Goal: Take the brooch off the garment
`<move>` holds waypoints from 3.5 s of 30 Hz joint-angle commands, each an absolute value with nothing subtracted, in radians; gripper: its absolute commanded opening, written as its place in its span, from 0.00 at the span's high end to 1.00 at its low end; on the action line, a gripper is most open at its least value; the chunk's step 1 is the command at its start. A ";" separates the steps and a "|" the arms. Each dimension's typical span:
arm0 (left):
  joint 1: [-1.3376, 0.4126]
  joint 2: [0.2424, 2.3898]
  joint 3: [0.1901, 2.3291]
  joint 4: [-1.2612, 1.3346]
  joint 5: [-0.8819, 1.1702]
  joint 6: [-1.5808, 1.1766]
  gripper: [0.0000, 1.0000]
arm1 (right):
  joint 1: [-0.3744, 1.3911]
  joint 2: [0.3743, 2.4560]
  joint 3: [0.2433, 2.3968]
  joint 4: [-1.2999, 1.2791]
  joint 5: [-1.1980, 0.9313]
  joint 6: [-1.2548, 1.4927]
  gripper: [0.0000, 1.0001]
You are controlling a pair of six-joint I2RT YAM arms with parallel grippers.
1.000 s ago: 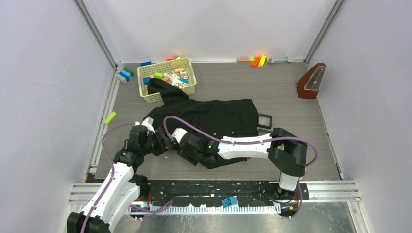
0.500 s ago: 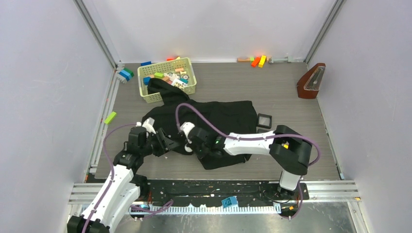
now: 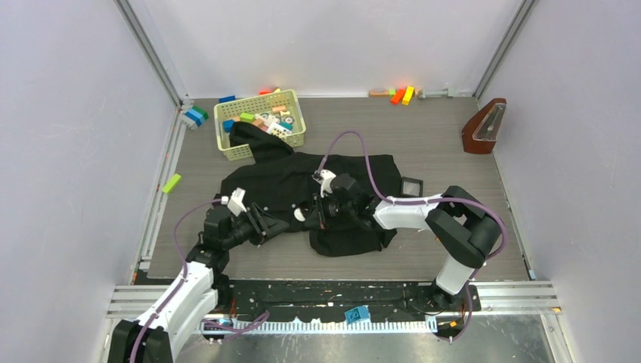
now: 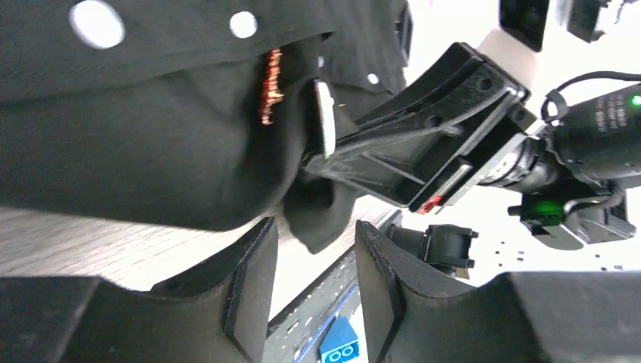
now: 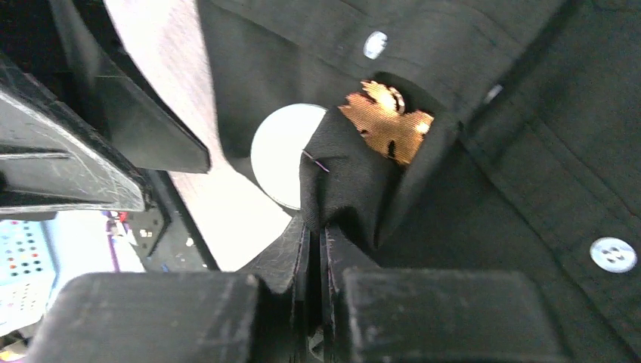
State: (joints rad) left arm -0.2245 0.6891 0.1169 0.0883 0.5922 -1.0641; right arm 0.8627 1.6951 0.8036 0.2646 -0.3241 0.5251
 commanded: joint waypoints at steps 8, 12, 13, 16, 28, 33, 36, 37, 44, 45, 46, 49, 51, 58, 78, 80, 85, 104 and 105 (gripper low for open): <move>-0.333 0.737 0.189 0.275 0.518 -1.079 0.57 | 0.844 1.621 0.743 0.517 -0.430 0.618 0.99; -0.346 0.792 0.183 0.331 0.503 -1.104 0.51 | 0.844 1.625 0.740 0.530 -0.439 0.624 0.99; -0.348 0.803 0.183 0.343 0.498 -1.112 0.47 | 0.844 1.626 0.741 0.531 -0.444 0.624 0.99; -0.353 0.825 0.184 0.364 0.488 -1.122 0.45 | 0.844 1.630 0.743 0.531 -0.448 0.625 0.99; -0.356 0.876 0.210 0.377 0.456 -1.106 0.58 | 0.844 1.650 0.751 0.538 -0.473 0.631 0.99; -0.357 0.910 0.229 0.385 0.450 -1.097 0.59 | 0.844 1.657 0.756 0.531 -0.481 0.627 0.99; -0.356 0.927 0.236 0.396 0.449 -1.096 0.60 | 0.844 1.660 0.757 0.523 -0.482 0.622 0.99; -0.357 0.934 0.237 0.400 0.449 -1.096 0.62 | 0.844 1.661 0.761 0.522 -0.482 0.620 0.99; -0.357 0.969 0.255 0.380 0.468 -1.079 0.87 | 0.843 1.665 0.764 0.508 -0.479 0.615 0.94; -0.357 0.972 0.268 0.357 0.471 -1.069 0.90 | 0.843 1.665 0.766 0.506 -0.476 0.613 0.90; -0.357 0.970 0.284 0.323 0.472 -1.050 0.95 | 0.844 1.664 0.766 0.500 -0.473 0.612 0.79; -0.357 0.948 0.356 0.108 0.456 -0.979 1.00 | 0.844 1.661 0.768 0.475 -0.447 0.595 0.60; -0.357 0.930 0.405 -0.026 0.432 -0.930 1.00 | 0.844 1.655 0.773 0.437 -0.429 0.574 0.59; -0.357 0.930 0.564 -0.386 0.360 -0.769 1.00 | 0.844 1.648 0.781 0.390 -0.418 0.549 0.64; -0.500 1.250 0.768 -0.639 0.411 -0.550 1.00 | 0.843 1.654 0.776 0.429 -0.430 0.564 0.74; -0.507 1.252 0.770 -0.658 0.425 -0.542 1.00 | 0.842 1.646 0.768 0.423 -0.401 0.562 0.74; -0.529 1.242 0.745 -0.605 0.522 -0.554 1.00 | 0.835 1.612 0.752 0.408 -0.341 0.561 0.63; -0.393 1.074 0.718 -0.185 0.985 -0.821 1.00 | 0.753 1.070 0.729 0.131 -0.135 0.595 0.01; -0.379 1.071 0.712 -0.137 1.008 -0.854 1.00 | 0.752 1.050 0.724 0.122 -0.138 0.585 0.01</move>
State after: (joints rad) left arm -0.4343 1.0946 0.7242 -0.3771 0.8215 -0.7017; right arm 0.7506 1.1503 0.7345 0.1574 -0.1665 0.6090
